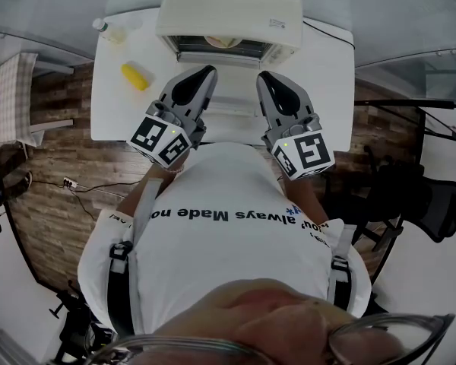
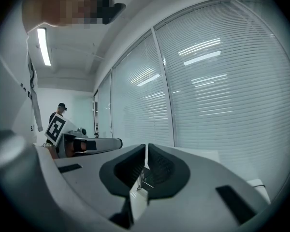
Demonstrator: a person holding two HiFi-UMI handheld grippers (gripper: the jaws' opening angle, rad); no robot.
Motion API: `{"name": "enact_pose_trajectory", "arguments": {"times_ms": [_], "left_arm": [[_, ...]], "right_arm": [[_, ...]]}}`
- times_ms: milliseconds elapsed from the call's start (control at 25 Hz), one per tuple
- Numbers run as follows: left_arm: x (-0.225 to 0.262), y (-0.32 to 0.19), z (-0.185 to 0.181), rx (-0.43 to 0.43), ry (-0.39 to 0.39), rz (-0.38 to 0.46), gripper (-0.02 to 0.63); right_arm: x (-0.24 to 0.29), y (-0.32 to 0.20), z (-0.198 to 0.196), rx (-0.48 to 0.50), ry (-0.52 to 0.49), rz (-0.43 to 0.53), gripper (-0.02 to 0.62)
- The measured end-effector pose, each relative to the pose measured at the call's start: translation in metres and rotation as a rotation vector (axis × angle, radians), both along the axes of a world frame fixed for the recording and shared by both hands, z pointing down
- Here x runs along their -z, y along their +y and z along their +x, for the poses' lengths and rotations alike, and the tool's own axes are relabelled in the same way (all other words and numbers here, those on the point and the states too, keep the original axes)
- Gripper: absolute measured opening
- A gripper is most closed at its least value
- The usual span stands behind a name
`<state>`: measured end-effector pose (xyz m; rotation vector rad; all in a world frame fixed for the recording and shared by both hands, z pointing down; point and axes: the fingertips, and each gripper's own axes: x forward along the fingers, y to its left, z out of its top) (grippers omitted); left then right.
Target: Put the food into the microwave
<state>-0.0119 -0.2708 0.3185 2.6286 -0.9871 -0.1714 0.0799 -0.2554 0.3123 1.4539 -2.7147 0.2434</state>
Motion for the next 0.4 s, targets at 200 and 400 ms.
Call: {"name": "enact_pose_trajectory", "arguments": {"times_ms": [200, 400], "left_arm": [[-0.0028, 0.0008, 0.0011, 0.0, 0.006, -0.009, 0.016], [-0.0032, -0.0008, 0.0025, 0.006, 0.021, -0.013, 0.016]], "right_arm": [[0.0003, 0.0003, 0.0005, -0.006, 0.008, 0.006, 0.023], [0.0006, -0.0015, 0.001, -0.006, 0.002, 0.011, 0.023]]}}
